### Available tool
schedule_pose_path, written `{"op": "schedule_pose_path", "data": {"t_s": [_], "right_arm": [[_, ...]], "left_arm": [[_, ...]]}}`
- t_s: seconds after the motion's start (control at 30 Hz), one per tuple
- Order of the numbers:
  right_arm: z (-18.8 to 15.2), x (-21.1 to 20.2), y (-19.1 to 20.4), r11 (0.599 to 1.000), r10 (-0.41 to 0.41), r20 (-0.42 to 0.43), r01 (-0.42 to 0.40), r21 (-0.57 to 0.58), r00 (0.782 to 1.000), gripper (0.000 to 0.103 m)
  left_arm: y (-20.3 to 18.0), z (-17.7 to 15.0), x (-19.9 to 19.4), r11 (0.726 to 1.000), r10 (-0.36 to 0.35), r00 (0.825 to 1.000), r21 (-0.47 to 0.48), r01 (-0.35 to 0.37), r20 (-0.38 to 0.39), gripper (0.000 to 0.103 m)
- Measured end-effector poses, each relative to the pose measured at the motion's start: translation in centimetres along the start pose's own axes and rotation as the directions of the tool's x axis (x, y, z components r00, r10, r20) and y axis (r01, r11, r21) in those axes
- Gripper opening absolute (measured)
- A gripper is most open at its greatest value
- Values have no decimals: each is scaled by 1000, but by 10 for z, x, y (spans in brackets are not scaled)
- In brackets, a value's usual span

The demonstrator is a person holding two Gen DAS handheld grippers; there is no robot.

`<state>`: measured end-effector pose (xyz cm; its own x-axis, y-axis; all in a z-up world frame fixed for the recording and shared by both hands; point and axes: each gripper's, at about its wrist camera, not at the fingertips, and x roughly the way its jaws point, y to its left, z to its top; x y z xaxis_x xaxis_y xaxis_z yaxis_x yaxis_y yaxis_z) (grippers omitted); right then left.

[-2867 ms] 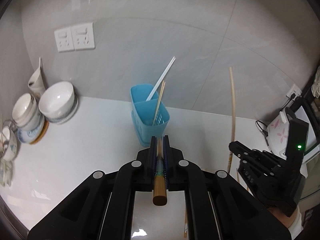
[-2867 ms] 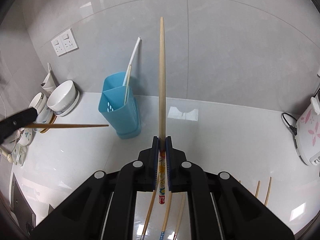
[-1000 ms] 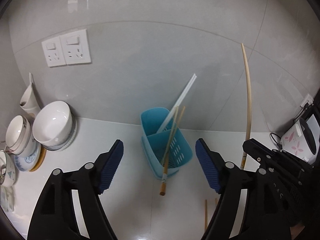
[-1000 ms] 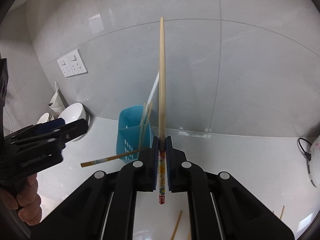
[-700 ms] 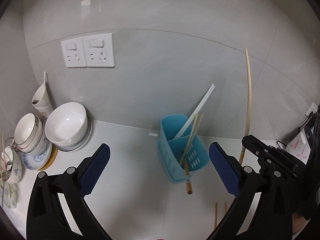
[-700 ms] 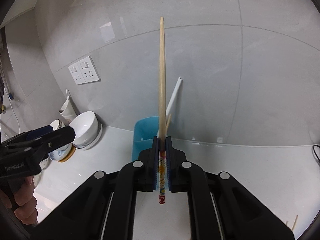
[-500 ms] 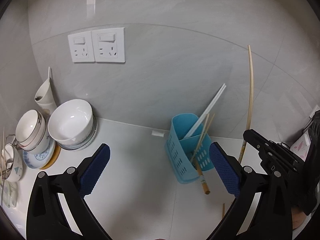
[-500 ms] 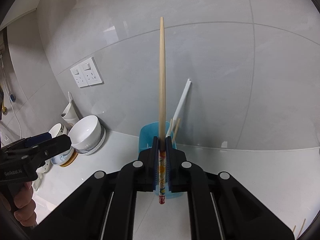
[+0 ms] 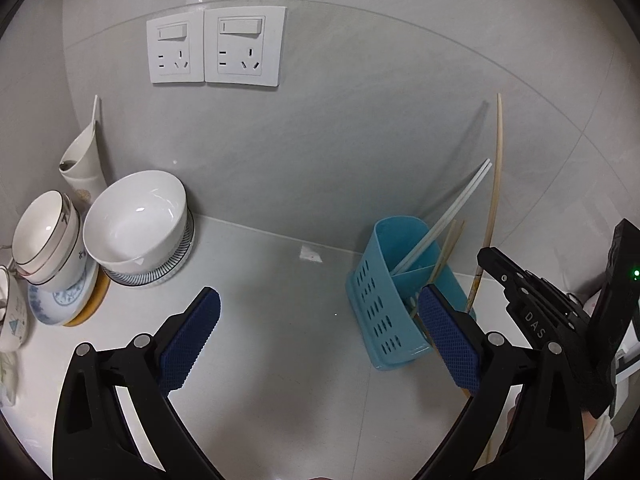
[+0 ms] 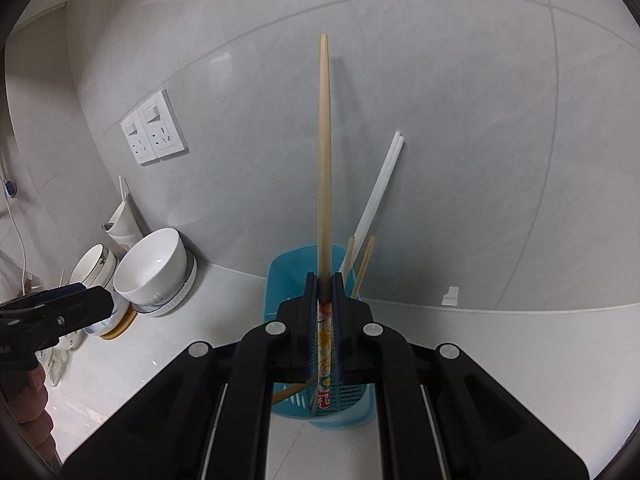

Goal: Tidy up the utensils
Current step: 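Lower the colourful-ended chopstick into the blue holder and open the right tool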

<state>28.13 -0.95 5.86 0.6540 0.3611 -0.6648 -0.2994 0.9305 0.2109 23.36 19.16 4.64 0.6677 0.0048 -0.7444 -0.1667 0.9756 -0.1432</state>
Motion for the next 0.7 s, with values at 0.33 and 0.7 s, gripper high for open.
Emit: {"op": "schedule_pose_path", "data": {"t_s": [0.33, 0.7], "right_arm": [[-12, 28, -3, 999, -36, -45, 35, -12, 998, 7], [-15, 2, -8, 995, -97, -40, 96, -39, 994, 49]], "left_arm": [[2, -2, 10, 1000, 16, 1000, 5, -16, -15, 97], [-2, -5, -4, 999, 35, 999, 16, -35, 1, 97]]}}
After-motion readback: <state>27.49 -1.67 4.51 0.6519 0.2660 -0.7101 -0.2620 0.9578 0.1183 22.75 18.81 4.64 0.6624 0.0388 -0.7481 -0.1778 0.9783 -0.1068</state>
